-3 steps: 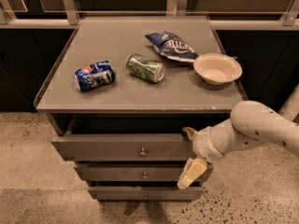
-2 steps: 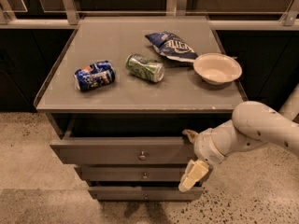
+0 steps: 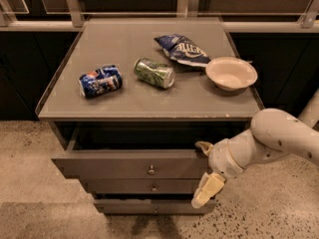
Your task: Open top drawer
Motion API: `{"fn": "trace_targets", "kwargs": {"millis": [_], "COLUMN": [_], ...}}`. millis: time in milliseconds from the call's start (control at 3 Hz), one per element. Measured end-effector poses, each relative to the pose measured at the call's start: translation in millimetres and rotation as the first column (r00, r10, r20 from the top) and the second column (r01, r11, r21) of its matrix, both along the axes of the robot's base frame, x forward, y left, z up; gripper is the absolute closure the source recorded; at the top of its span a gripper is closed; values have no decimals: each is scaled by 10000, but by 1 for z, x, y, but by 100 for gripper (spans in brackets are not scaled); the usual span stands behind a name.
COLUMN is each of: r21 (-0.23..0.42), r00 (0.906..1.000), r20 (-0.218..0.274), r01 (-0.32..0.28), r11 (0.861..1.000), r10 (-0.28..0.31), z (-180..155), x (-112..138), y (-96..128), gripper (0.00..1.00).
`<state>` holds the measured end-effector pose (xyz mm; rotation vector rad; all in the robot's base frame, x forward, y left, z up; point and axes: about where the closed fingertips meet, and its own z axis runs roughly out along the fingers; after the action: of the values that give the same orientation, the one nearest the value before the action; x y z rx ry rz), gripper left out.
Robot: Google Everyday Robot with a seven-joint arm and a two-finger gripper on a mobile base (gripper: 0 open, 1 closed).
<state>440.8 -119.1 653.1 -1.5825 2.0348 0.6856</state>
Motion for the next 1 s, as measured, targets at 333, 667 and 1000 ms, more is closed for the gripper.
{"fn": "trace_targets", "kwargs": {"millis": [333,667,1000], "r21": [276,646,647], "r00": [9983,9935,9935], "r20": [-564,-1105,-1105], "r01": [131,343,343], "r11": [9995,9973,9973], "r10": [-115,-270,-270], "z": [6,14,14], "x": [-21,-40,-40], "y": [3,0,0], "gripper": [0,0,0]}}
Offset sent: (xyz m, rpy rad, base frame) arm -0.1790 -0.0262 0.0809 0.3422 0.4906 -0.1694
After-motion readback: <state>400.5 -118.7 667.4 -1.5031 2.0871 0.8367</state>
